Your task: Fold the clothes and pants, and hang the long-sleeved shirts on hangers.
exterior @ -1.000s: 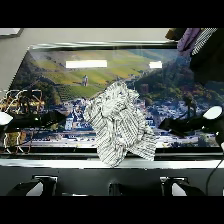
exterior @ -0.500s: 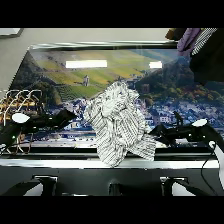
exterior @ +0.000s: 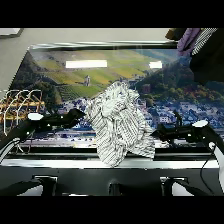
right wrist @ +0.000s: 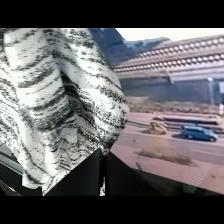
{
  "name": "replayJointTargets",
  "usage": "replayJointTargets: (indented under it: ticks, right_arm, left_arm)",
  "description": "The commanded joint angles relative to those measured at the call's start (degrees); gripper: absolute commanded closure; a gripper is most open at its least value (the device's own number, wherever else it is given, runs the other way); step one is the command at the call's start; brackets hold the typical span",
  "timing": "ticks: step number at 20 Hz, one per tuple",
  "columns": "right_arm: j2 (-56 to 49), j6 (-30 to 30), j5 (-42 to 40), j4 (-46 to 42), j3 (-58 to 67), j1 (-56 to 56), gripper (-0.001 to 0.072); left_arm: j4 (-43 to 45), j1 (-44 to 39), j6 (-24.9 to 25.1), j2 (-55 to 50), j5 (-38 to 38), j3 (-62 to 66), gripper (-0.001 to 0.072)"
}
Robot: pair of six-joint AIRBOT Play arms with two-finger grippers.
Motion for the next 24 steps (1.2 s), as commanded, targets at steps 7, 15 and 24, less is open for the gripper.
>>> replayJointTargets:
  ticks: [7, 15, 24]
  right_arm:
    - [7.23, -0.20, 0.94, 11.52, 3.10, -0.02, 0.0684]
    - [8.00, 7.45, -0.50, 11.87, 53.96, -0.04, 0.0684]
    - [22.47, 14.84, -5.31, 0.37, 81.11, -0.04, 0.0684]
  left_arm:
    - [-1.75, -4.00, 3.69, -8.07, 1.60, 16.59, 0.0680]
    - [39.80, 0.66, -20.02, -0.42, -12.79, 62.42, 0.0682]
    - [51.19, 0.66, -30.34, 22.16, -21.24, 71.58, 0.0681]
